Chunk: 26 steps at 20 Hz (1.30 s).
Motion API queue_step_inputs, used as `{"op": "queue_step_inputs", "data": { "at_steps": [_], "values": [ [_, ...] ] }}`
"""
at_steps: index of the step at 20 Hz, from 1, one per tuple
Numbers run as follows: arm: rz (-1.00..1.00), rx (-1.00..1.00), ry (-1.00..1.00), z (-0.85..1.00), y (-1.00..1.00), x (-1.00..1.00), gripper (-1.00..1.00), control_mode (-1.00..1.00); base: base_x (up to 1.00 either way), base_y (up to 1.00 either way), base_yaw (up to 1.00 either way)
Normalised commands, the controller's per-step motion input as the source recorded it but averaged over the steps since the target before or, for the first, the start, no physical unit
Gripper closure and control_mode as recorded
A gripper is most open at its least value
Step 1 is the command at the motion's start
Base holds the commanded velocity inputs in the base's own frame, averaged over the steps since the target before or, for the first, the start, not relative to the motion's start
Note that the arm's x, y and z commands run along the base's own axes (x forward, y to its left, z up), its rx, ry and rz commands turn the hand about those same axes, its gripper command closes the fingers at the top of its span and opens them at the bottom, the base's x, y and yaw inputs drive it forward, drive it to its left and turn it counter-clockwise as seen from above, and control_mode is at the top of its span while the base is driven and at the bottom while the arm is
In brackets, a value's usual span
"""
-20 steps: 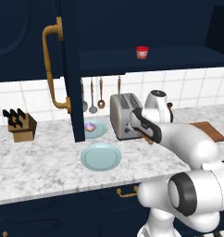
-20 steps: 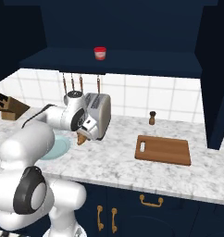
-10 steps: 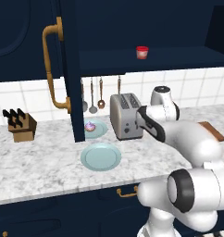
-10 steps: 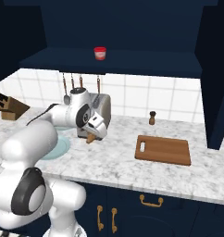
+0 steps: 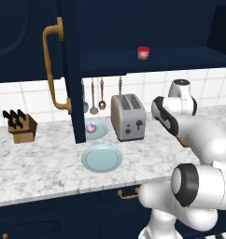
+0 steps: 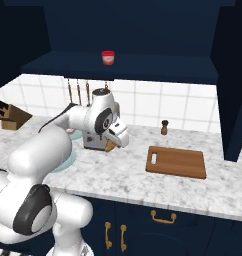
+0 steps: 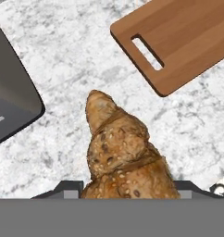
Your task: From the different types of pastries on the counter, select a croissant and place it on the cutting board. Then retrieve a jar of jam from the cabinet and place it alongside the croissant on the cutting board.
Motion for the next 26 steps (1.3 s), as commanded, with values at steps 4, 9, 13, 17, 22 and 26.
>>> {"op": "queue_step_inputs", "data": {
  "at_steps": [4, 9, 13, 17, 22, 26],
  "values": [
    [-0.05, 0.00, 0.00, 0.05, -0.58, -0.02, 1.00, -1.00, 0.00, 0.00, 0.00],
    [-0.03, -0.02, 0.00, 0.00, -0.54, 0.00, 1.00, -1.00, 0.00, 0.00, 0.00],
    [-0.02, 0.00, 0.00, 0.00, -0.58, 0.00, 1.00, -1.00, 0.00, 0.00, 0.00],
    [-0.02, 0.00, 0.00, 0.00, -0.55, 0.00, 1.00, -1.00, 0.00, 0.00, 0.00],
    [-0.01, 0.00, 0.00, 0.00, -0.43, 0.00, 1.00, -1.00, 0.00, 0.00, 0.00],
    [0.00, 0.00, 0.00, 0.00, -0.25, 0.02, 1.00, -1.00, 0.00, 0.00, 0.00]
  ]
}}
